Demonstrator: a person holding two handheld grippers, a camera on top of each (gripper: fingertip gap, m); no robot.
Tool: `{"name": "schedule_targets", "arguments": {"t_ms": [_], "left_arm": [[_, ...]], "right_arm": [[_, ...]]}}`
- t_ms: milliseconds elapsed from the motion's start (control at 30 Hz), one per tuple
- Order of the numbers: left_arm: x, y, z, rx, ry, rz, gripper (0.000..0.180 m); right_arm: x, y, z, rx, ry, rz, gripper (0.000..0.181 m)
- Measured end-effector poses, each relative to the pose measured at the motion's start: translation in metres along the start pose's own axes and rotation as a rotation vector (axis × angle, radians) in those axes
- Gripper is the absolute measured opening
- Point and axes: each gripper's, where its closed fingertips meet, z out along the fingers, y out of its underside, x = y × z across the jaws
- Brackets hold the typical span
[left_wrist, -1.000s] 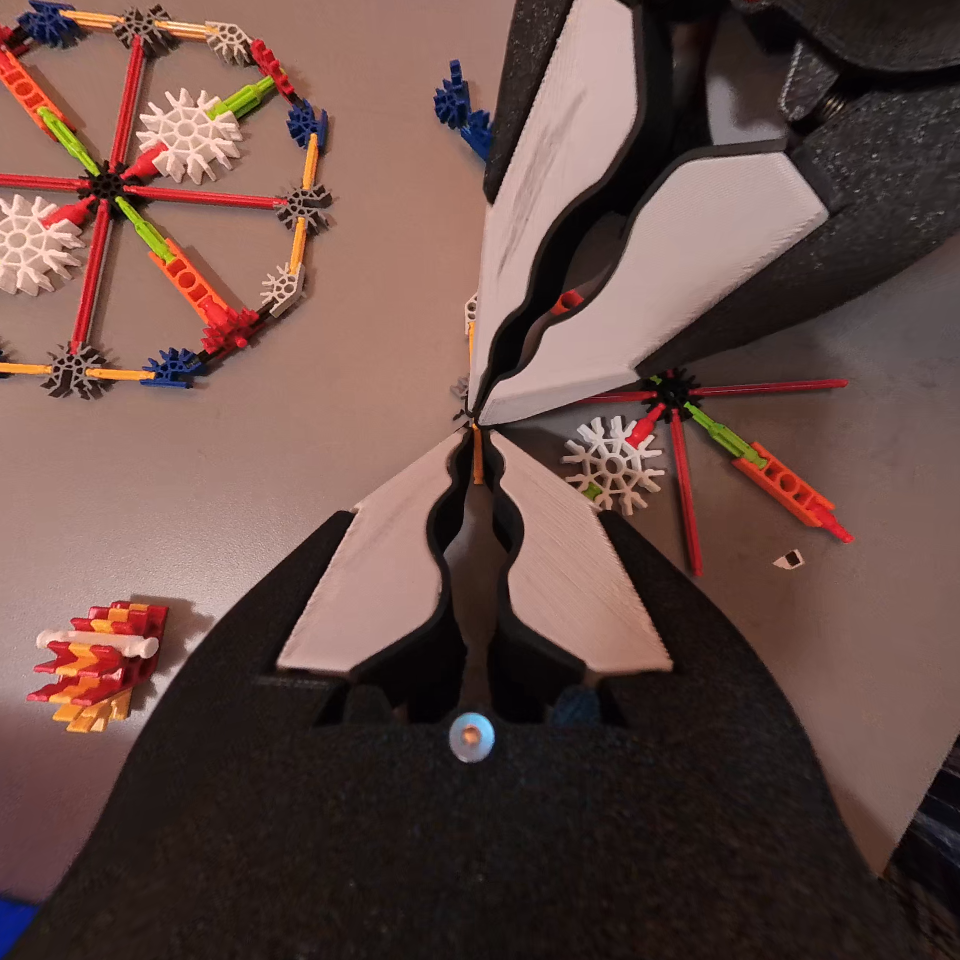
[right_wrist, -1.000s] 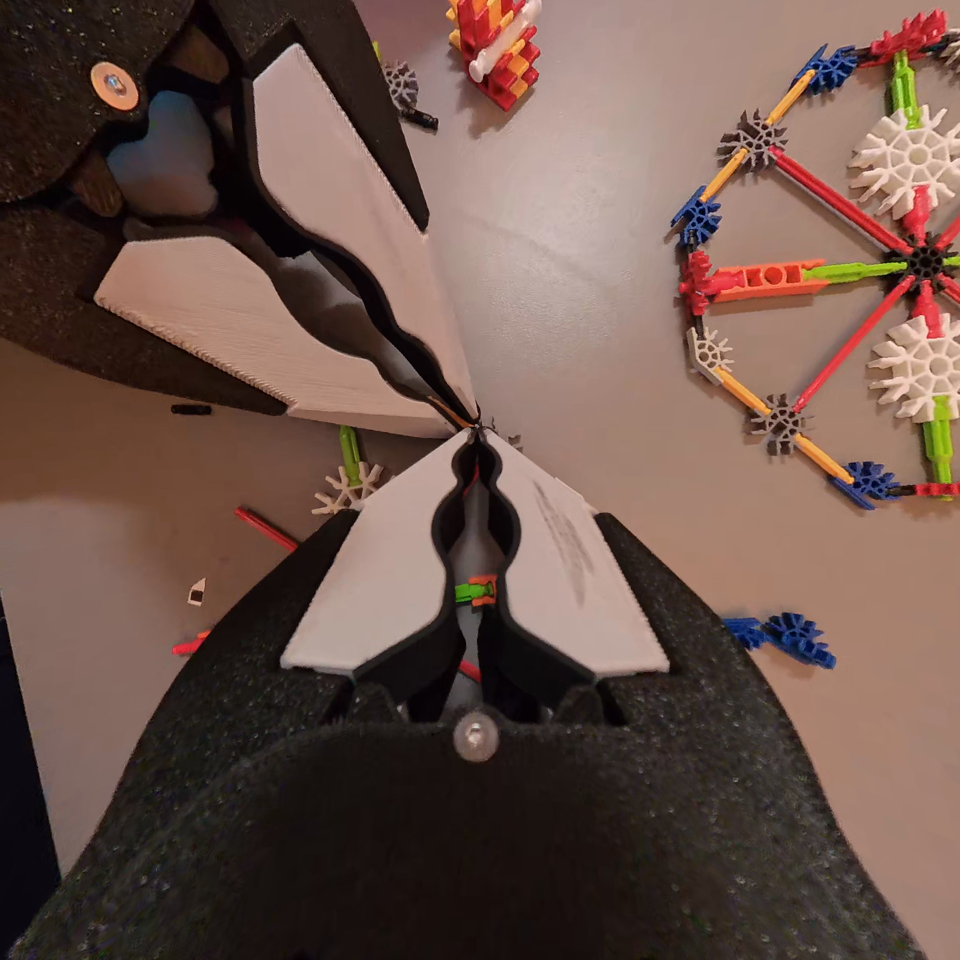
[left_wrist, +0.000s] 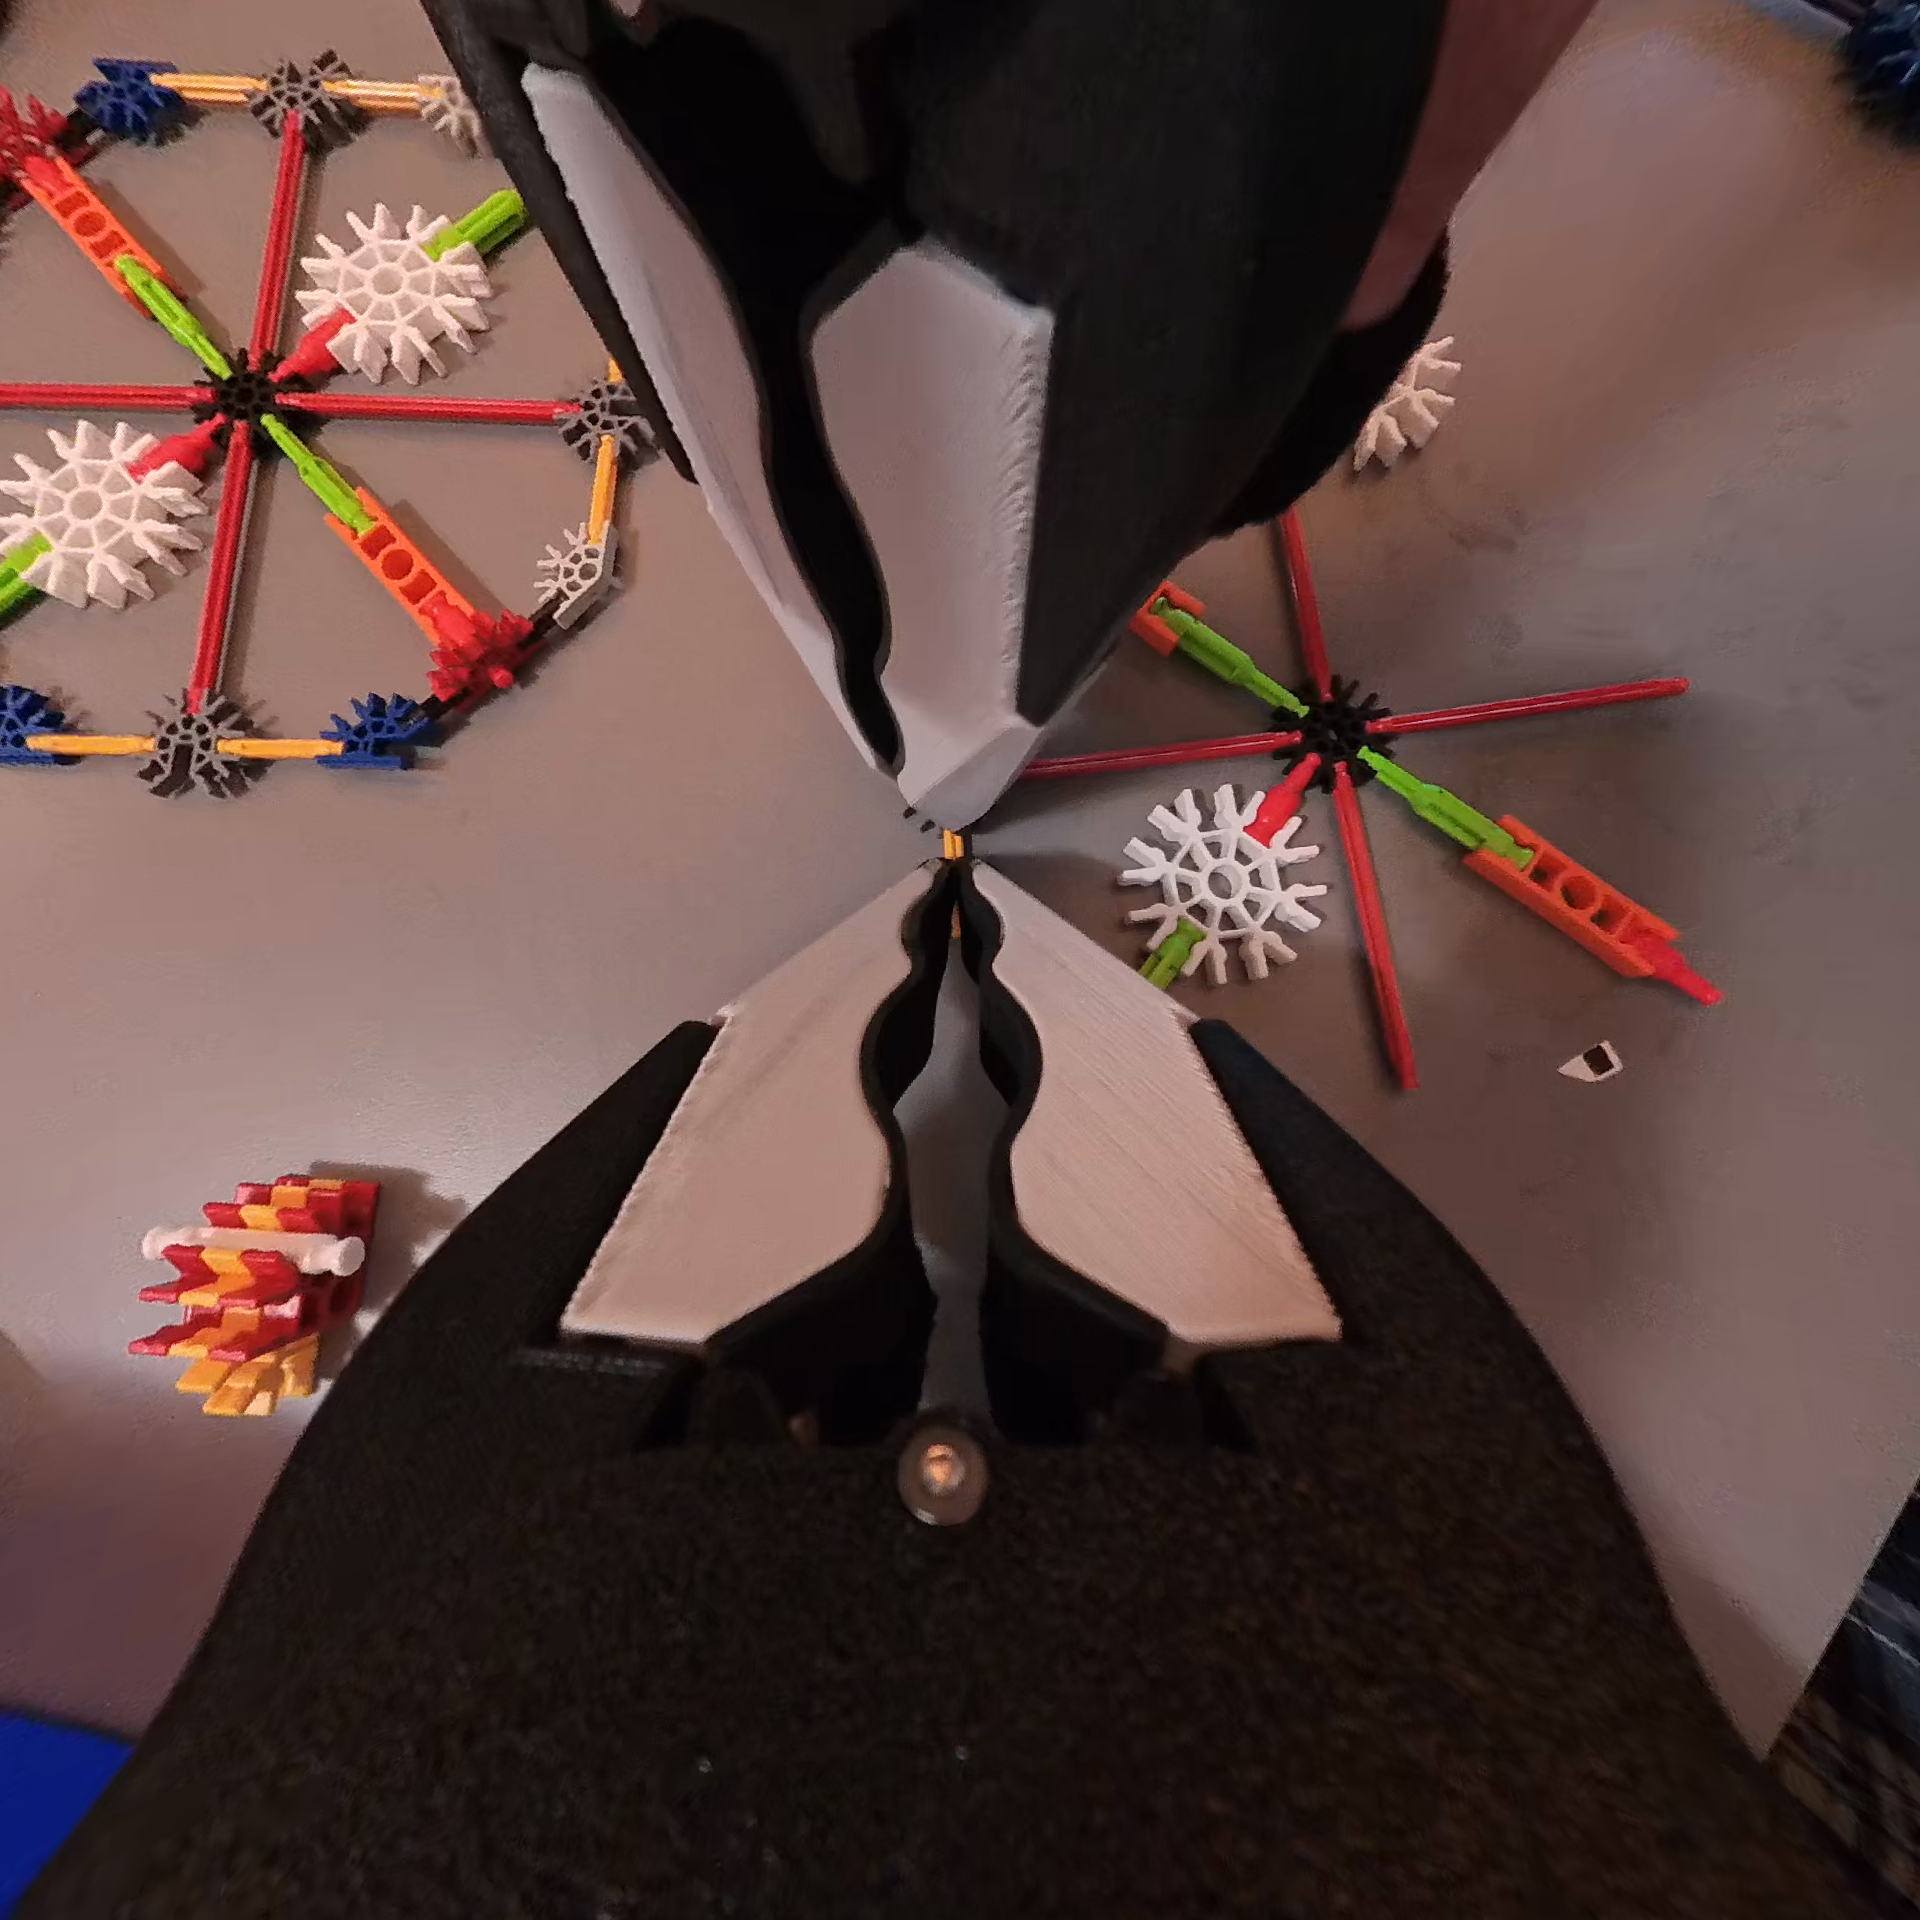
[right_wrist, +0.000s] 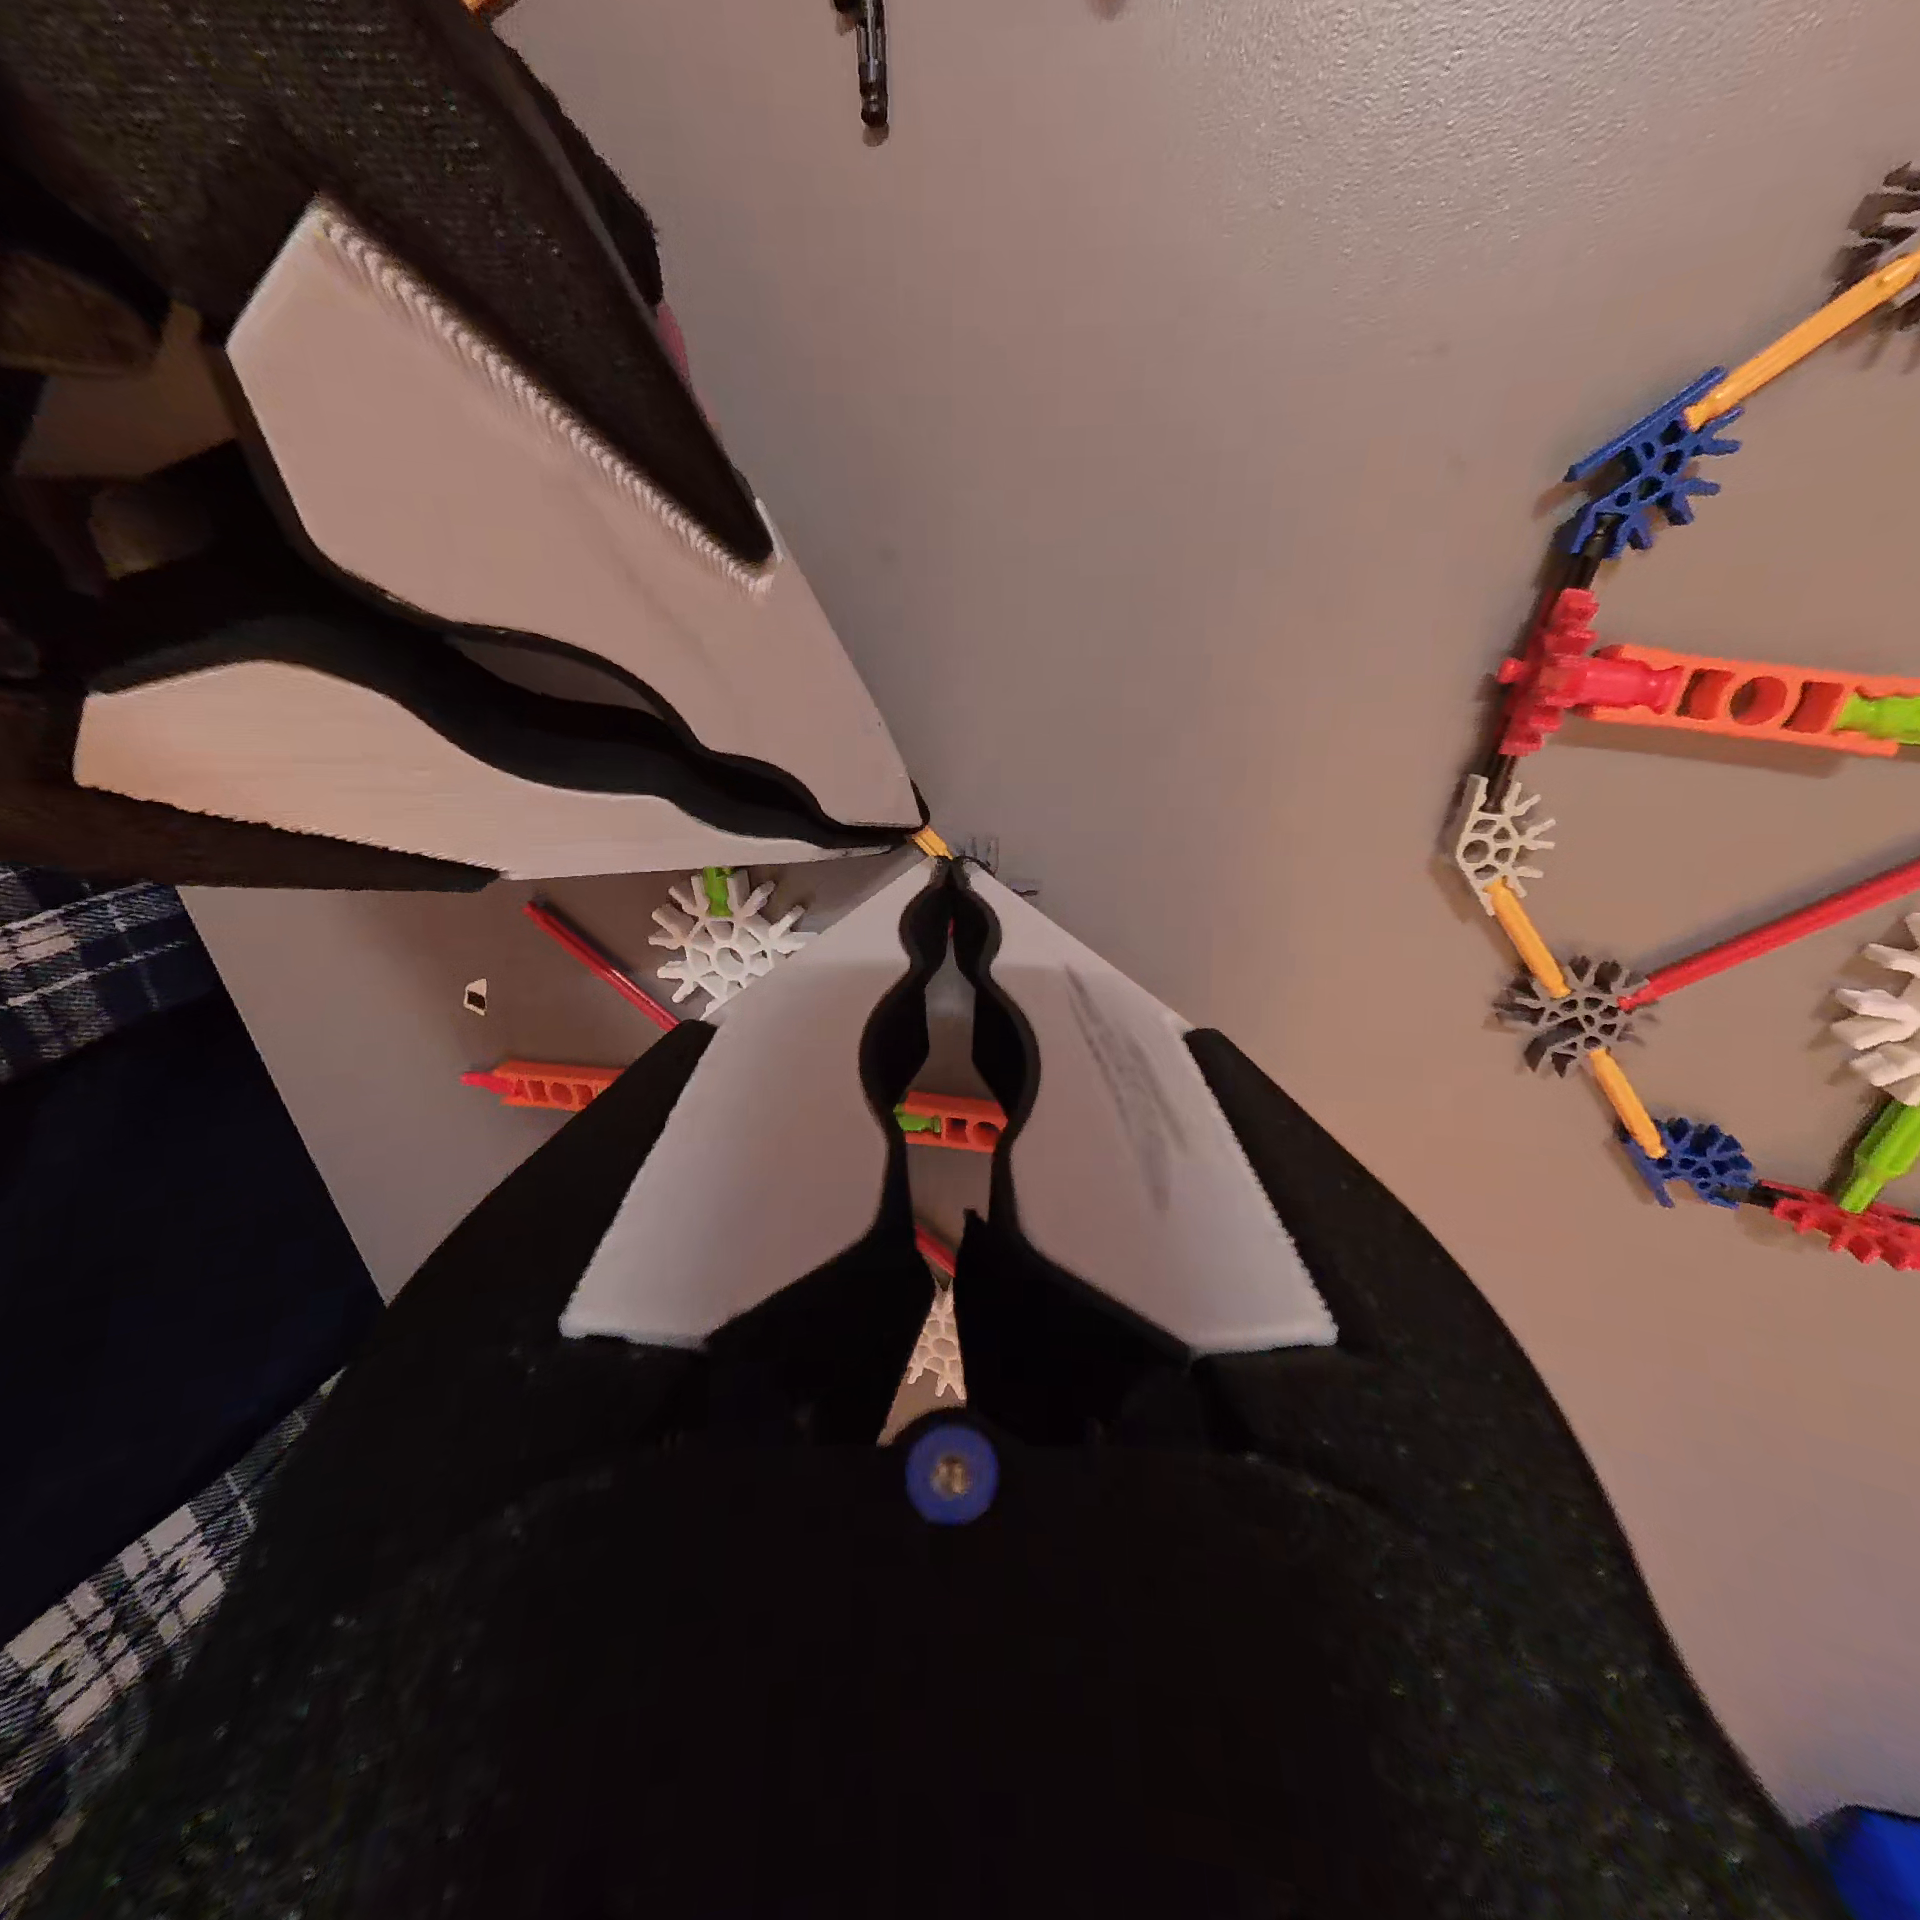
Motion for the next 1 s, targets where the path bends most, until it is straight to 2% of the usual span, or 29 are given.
{"name": "schedule_targets", "arguments": {"t_ms": [33, 200, 333, 467, 700, 1000], "left_arm": [[0.000, 0.000, 0.000, -0.004, -0.007, 0.011, 0.000], [0.001, 0.000, 0.001, 0.015, -0.015, 0.016, 0.000], [0.000, 0.000, 0.002, 0.015, -0.024, 0.000, 0.000], [-0.001, 0.001, -0.001, 0.033, -0.017, -0.070, 0.000], [-0.001, 0.002, -0.012, 0.049, -0.020, -0.086, 0.000], [-0.025, 0.021, -0.057, 0.044, -0.085, -0.131, 0.005]], "right_arm": [[0.000, 0.000, 0.000, -0.002, -0.002, 0.001, 0.000], [0.000, -0.001, 0.000, -0.043, 0.050, -0.024, 0.000], [0.002, -0.002, 0.000, -0.015, 0.037, -0.015, 0.000], [0.004, -0.004, -0.002, 0.126, 0.003, 0.081, 0.000], [0.014, 0.004, -0.036, 0.323, 0.055, 0.178, 0.000], [-0.004, 0.037, -0.073, 0.485, 0.159, 0.203, 0.000]]}}
